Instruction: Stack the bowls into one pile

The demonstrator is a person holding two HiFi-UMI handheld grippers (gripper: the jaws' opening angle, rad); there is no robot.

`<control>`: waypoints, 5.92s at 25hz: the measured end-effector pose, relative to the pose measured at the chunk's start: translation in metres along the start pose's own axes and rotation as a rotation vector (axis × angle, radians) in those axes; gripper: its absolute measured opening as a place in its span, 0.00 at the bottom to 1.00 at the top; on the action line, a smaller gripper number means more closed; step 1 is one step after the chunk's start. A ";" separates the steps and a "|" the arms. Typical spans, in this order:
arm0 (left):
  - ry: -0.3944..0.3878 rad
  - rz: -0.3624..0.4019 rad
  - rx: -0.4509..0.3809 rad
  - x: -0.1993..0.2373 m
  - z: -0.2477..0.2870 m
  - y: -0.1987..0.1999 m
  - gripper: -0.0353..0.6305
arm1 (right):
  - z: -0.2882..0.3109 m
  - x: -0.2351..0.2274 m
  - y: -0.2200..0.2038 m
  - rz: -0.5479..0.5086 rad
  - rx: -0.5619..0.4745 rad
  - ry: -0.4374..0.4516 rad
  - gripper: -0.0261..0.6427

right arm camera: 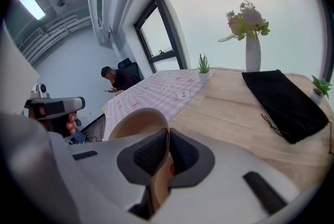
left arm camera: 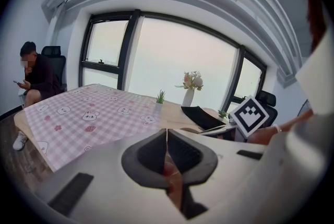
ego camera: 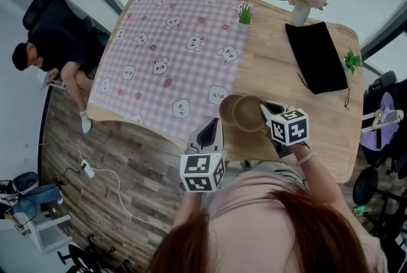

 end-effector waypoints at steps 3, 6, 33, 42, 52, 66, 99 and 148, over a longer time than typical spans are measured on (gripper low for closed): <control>0.012 -0.011 0.000 0.000 -0.002 -0.002 0.07 | 0.008 0.002 0.002 0.011 0.009 0.021 0.06; 0.026 -0.021 0.003 0.001 -0.005 -0.004 0.07 | 0.017 0.006 0.004 0.018 0.017 0.038 0.06; 0.111 -0.073 0.007 0.010 -0.012 -0.012 0.07 | 0.063 0.014 0.005 -0.027 0.122 0.074 0.10; 0.102 -0.061 0.001 0.006 -0.011 -0.010 0.07 | 0.054 0.019 0.009 -0.080 0.086 0.078 0.13; 0.066 -0.029 -0.018 0.001 -0.007 -0.002 0.07 | 0.040 0.019 0.016 -0.107 0.023 0.060 0.14; -0.010 0.022 -0.024 -0.013 0.006 0.010 0.07 | 0.001 -0.007 0.003 -0.108 -0.013 -0.068 0.14; -0.117 0.093 0.031 -0.045 0.041 0.018 0.07 | -0.027 -0.067 -0.070 0.077 0.087 -0.216 0.16; -0.102 0.062 -0.008 -0.043 0.050 0.027 0.07 | -0.040 -0.063 -0.034 0.189 -0.037 -0.142 0.06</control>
Point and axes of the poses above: the fingertips, and each gripper's own axes: z forward along the fingers, x to its left, y out of its top, the point moved 8 cm from there along -z, backward along the fingers, and after that the axes turned 6 degrees about y, right-handed, at the moved point
